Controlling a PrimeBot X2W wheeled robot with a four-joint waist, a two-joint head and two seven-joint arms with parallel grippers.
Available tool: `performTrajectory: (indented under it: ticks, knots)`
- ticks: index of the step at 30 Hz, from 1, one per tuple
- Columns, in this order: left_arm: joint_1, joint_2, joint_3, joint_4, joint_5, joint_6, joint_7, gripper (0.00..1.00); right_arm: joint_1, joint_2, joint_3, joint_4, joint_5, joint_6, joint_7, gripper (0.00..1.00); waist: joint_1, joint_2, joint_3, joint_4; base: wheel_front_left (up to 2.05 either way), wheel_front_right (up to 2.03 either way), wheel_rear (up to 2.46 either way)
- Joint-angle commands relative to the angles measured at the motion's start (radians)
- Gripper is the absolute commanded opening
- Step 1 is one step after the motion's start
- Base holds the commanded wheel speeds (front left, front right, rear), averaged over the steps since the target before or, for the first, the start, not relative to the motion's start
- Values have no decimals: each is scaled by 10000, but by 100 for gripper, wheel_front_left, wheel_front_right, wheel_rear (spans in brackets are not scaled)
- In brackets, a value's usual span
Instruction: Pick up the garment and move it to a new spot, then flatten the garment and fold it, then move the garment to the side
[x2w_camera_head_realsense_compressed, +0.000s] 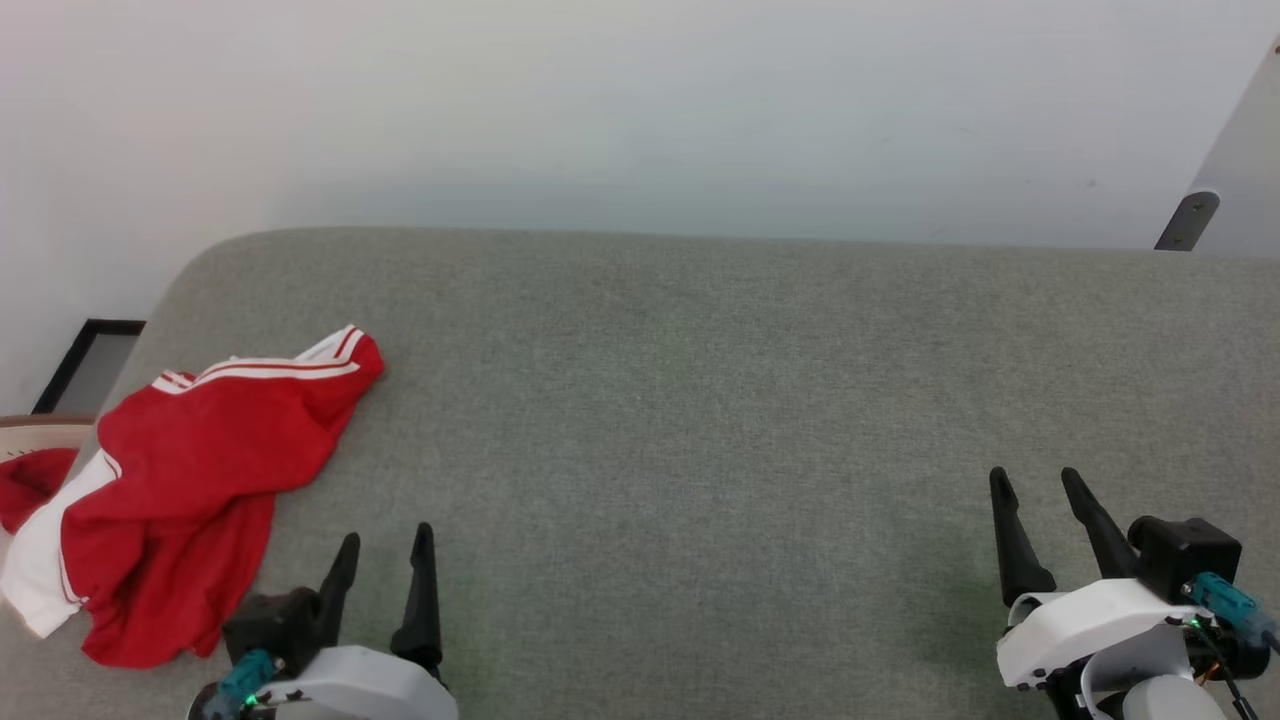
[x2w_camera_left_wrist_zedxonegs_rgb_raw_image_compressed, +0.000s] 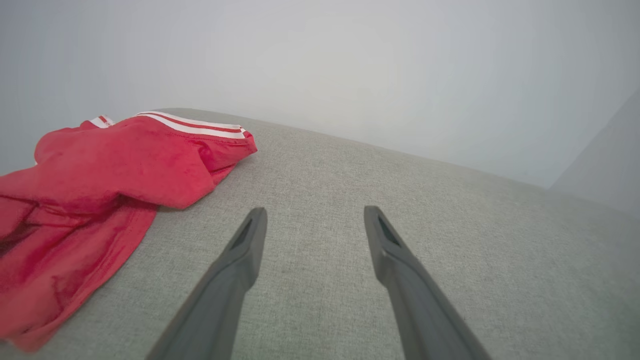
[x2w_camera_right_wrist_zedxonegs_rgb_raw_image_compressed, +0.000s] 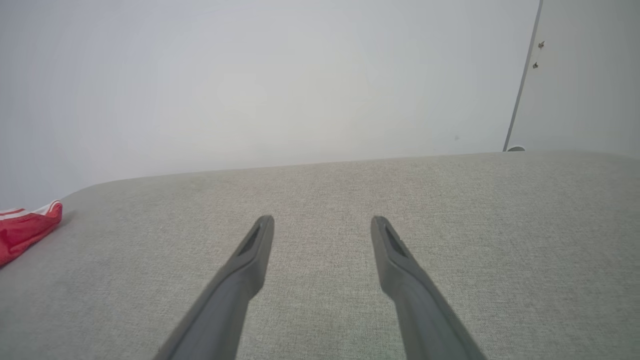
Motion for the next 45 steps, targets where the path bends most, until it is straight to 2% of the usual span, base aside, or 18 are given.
performTrajectory:
  ticks: [1,26,39,45]
  knots:
    - [-12,22,-30,-20,292,-33,-100,100,-104,11,-16,-46,-298,6,-107,100,0,0,-10,-1,0,0,0]
    - [3,-182,207,252,2056,-405,-618,100,349,190,-22,-99,-1182,8,-620,100,0,0,-24,-15,0,0,0]
    - [-145,-332,518,652,2704,-770,-850,100,248,225,-155,19,-991,9,-855,100,0,0,-15,-48,0,0,0]
    - [-103,-417,663,715,2649,-875,-828,100,255,229,-78,46,-769,9,-857,100,0,0,-53,-49,0,0,0]
